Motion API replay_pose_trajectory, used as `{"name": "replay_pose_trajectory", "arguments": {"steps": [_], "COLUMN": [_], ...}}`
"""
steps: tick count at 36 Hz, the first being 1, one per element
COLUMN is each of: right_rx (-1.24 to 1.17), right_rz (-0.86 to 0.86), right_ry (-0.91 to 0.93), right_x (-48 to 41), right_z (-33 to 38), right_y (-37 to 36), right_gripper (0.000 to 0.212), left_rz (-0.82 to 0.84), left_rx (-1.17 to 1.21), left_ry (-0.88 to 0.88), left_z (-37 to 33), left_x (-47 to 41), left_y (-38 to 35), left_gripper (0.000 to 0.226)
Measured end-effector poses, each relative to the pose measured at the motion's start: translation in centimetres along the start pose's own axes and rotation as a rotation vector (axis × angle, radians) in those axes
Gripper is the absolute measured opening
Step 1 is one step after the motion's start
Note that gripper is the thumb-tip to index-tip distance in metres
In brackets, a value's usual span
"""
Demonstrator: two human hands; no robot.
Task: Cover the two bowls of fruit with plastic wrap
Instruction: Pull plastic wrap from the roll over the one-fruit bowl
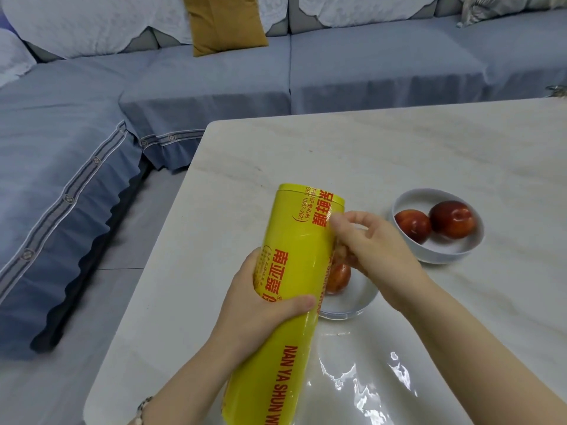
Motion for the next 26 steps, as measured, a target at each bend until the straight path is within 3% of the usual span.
{"name": "replay_pose_trajectory", "arguments": {"steps": [2, 4, 10, 14, 16, 19, 26], "right_rx": [0.089, 0.175, 0.544, 0.426, 0.276, 0.167, -0.092], "right_rz": [0.019, 0.031, -0.103, -0.073, 0.005, 0.156, 0.206], "right_ry": [0.001, 0.056, 0.389, 0.378, 0.33, 0.24, 0.267], "right_x": [0.4, 1.0, 3.8, 4.8, 4.6, 3.7, 3.1], "right_z": [0.3, 1.0, 3.4, 3.8, 3.7, 3.0, 5.5], "right_y": [0.2, 0.1, -0.8, -1.8, -2.8, -4.7, -4.0], "right_gripper": [0.028, 0.019, 0.036, 0.038, 0.031, 0.037, 0.015], "left_rz": [-0.003, -0.012, -0.071, -0.163, -0.203, -0.214, 0.073], "left_rx": [0.002, 0.002, -0.074, -0.221, -0.277, -0.219, 0.023], "left_ry": [-0.005, -0.009, -0.048, -0.131, -0.176, -0.198, -0.176], "left_z": [-0.1, -0.2, -0.6, -2.5, -3.8, -5.0, -5.9], "left_x": [0.1, 0.2, 0.7, 0.4, 0.0, -0.4, -1.6], "left_y": [-0.1, -0.2, 1.0, 3.4, 4.4, 4.9, 4.0], "left_gripper": [0.066, 0.068, 0.094, 0.105, 0.105, 0.102, 0.093]}}
Point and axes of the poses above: each hand's wrist, its own x-axis away from the middle knuckle, its own y-axis out of the back of the hand, z = x × y, the point moved 10 cm from there along -x, towards the middle knuckle, and after that the axes turned 7 degrees about -y, right-handed, at the moved point
